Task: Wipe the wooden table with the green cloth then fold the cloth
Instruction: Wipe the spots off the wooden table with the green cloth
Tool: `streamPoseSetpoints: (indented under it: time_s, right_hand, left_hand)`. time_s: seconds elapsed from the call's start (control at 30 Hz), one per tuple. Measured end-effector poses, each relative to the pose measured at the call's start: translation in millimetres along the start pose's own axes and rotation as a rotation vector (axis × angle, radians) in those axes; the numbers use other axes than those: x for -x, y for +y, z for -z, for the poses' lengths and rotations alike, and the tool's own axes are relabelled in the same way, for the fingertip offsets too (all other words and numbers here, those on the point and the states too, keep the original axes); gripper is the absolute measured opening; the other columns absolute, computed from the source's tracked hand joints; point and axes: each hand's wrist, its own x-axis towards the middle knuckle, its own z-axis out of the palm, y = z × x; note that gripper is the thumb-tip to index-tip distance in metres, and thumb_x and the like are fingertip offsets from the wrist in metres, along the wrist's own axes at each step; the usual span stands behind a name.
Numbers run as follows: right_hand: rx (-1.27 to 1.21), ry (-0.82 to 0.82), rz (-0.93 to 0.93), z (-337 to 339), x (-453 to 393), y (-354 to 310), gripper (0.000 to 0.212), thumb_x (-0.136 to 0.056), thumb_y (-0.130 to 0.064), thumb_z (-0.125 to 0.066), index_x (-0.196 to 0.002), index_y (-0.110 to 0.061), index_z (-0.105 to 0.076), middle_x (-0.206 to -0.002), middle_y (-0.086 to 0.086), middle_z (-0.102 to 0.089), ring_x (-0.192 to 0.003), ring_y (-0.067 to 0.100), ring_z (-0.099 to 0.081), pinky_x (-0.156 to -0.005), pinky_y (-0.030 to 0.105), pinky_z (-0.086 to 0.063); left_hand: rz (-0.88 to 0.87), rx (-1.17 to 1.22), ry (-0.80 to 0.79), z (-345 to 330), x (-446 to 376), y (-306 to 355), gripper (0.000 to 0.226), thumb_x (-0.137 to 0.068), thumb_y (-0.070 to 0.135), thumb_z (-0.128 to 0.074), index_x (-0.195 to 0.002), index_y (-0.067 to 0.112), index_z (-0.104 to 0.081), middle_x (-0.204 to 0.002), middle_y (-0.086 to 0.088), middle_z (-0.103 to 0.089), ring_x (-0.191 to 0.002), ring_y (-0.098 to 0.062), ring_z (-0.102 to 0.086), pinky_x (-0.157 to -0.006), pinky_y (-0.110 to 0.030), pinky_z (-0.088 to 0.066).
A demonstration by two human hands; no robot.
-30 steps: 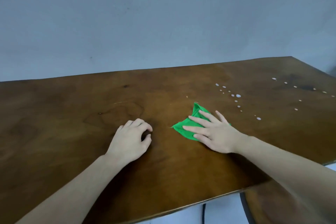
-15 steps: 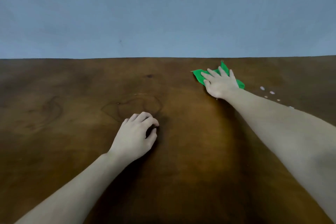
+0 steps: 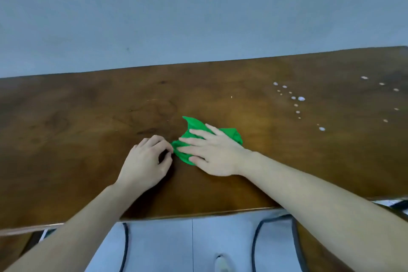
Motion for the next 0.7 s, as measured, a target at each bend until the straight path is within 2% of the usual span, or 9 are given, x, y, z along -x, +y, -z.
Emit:
streamPoseSetpoints:
  time_s: [0.1, 0.2, 0.3, 0.4, 0.47, 0.53, 0.63, 0.7]
  right_hand:
    - [0.029, 0.043, -0.161, -5.4, 68.8, 0.3, 0.047, -0.106, -0.054, -0.020, -0.152, -0.056, -0.029, -0.170, -0.012, -0.010, -0.157, 0.019, 0.002, -0.123, 0.057, 0.007]
    - [0.077, 0.038, -0.513, -8.1, 131.4, 16.8, 0.045, -0.102, -0.065, -0.012, -0.146, -0.070, -0.017, -0.170, -0.011, 0.003, -0.156, 0.025, 0.014, -0.117, 0.067, 0.014]
    - [-0.071, 0.019, -0.868, -5.1, 173.3, 30.9, 0.043, -0.101, -0.068, -0.012, -0.143, -0.075, -0.015, -0.169, -0.017, 0.005, -0.156, 0.026, 0.008, -0.120, 0.065, 0.006]
    - [-0.143, 0.025, -1.029, -3.0, 179.0, 25.1, 0.043, -0.103, -0.062, -0.018, -0.145, -0.070, -0.020, -0.169, -0.018, -0.001, -0.156, 0.027, 0.000, -0.121, 0.065, -0.001]
    - [-0.156, 0.054, -1.030, -2.3, 163.3, 8.7, 0.045, -0.104, -0.057, -0.021, -0.148, -0.065, -0.023, -0.169, -0.019, -0.004, -0.156, 0.028, -0.001, -0.119, 0.067, -0.001]
    - [-0.144, 0.091, -0.939, -5.8, 140.6, -18.0, 0.047, -0.103, -0.054, -0.024, -0.149, -0.062, -0.026, -0.168, -0.020, -0.008, -0.156, 0.028, -0.002, -0.118, 0.069, 0.000]
    - [-0.097, 0.143, -0.684, -18.0, 107.5, -74.1, 0.046, -0.102, -0.053, -0.028, -0.147, -0.059, -0.036, -0.166, -0.019, -0.020, -0.155, 0.032, -0.011, -0.117, 0.070, -0.001]
    - [-0.060, 0.190, -0.509, -26.7, 97.0, -105.6, 0.044, -0.100, -0.054, -0.031, -0.139, -0.055, -0.050, -0.159, -0.016, -0.039, -0.150, 0.036, -0.028, -0.114, 0.074, -0.012]
  left_hand:
    - [-0.042, -0.012, -0.024, 1.2, 25.1, 12.1, 0.019, -0.091, 0.030, -0.058, -0.108, 0.032, -0.065, -0.117, 0.015, -0.059, -0.106, -0.016, -0.056, -0.087, -0.036, -0.047]
    - [-0.052, -0.013, -0.065, 1.3, 48.4, 25.6, 0.030, -0.094, 0.035, -0.053, -0.123, 0.034, -0.062, -0.132, 0.015, -0.054, -0.123, -0.013, -0.048, -0.098, -0.034, -0.040]
    - [-0.055, -0.011, -0.067, 0.8, 68.1, 34.3, 0.036, -0.096, 0.040, -0.048, -0.131, 0.033, -0.059, -0.140, 0.013, -0.051, -0.131, -0.013, -0.043, -0.105, -0.036, -0.036]
    - [-0.049, -0.012, -0.073, -0.4, 86.7, 37.9, 0.048, -0.091, 0.047, -0.039, -0.132, 0.032, -0.059, -0.142, 0.011, -0.051, -0.133, -0.014, -0.043, -0.105, -0.038, -0.037]
    - [-0.036, 0.000, -0.070, -1.0, 96.1, 39.3, 0.050, -0.089, 0.047, -0.038, -0.132, 0.033, -0.059, -0.142, 0.011, -0.051, -0.133, -0.014, -0.043, -0.106, -0.037, -0.036]
    - [-0.022, -0.002, -0.065, -1.4, 103.3, 40.6, 0.047, -0.090, 0.046, -0.040, -0.131, 0.033, -0.059, -0.141, 0.012, -0.051, -0.133, -0.013, -0.043, -0.106, -0.036, -0.036]
    - [0.016, 0.023, -0.031, -1.8, 109.7, 41.6, 0.037, -0.093, 0.042, -0.045, -0.124, 0.032, -0.063, -0.136, 0.013, -0.055, -0.129, -0.014, -0.047, -0.103, -0.037, -0.037]
    - [0.034, 0.045, 0.003, -1.6, 111.6, 44.1, 0.045, -0.089, 0.048, -0.034, -0.117, 0.031, -0.065, -0.129, 0.013, -0.059, -0.122, -0.016, -0.052, -0.097, -0.038, -0.041]
